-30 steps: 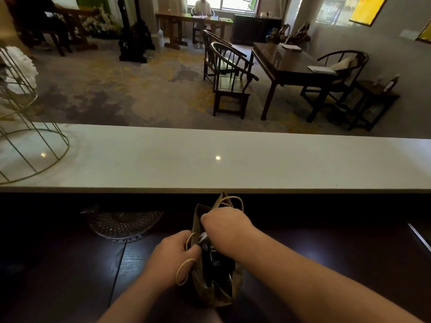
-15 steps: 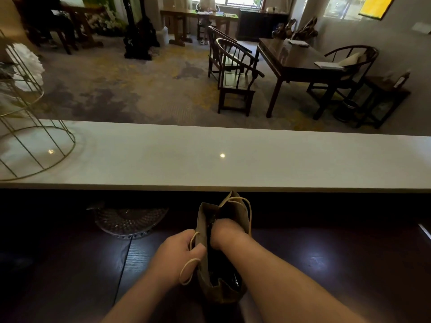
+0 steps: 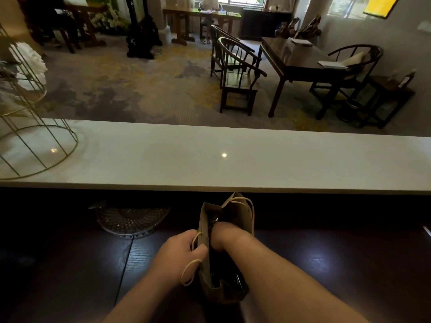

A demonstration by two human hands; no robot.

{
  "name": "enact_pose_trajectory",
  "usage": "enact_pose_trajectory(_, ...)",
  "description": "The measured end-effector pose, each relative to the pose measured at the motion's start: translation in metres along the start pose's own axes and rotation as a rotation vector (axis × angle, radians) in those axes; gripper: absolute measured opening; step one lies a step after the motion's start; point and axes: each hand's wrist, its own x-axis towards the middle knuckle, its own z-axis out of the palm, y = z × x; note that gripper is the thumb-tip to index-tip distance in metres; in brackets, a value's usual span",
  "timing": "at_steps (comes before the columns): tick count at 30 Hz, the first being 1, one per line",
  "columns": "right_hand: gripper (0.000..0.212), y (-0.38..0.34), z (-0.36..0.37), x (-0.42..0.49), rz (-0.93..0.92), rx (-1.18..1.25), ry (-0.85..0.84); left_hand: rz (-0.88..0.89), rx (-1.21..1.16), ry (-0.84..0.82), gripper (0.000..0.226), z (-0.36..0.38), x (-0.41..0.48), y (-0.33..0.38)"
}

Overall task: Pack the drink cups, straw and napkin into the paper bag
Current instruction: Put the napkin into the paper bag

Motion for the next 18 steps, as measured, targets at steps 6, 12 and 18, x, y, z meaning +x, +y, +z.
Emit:
enact_pose_trajectory(6,0.013,0.001,-0.027,-0.061,-0.245,-0.177,0.362,0.025,0.037,-0.051,0.015,-0.011,0.002,0.004)
enact_pose_trajectory(12,0.016,0.041,-0.051,-0.087,-0.555,-0.217,0.947,0.166,0.395,-0.07,0.033,-0.027,0.012,0.02)
enact_pose_trajectory(18,0.016,0.059,-0.06,-0.078,-0.529,-0.279,1.228,0.255,0.696,-0.164,0.025,-0.043,0.027,0.043)
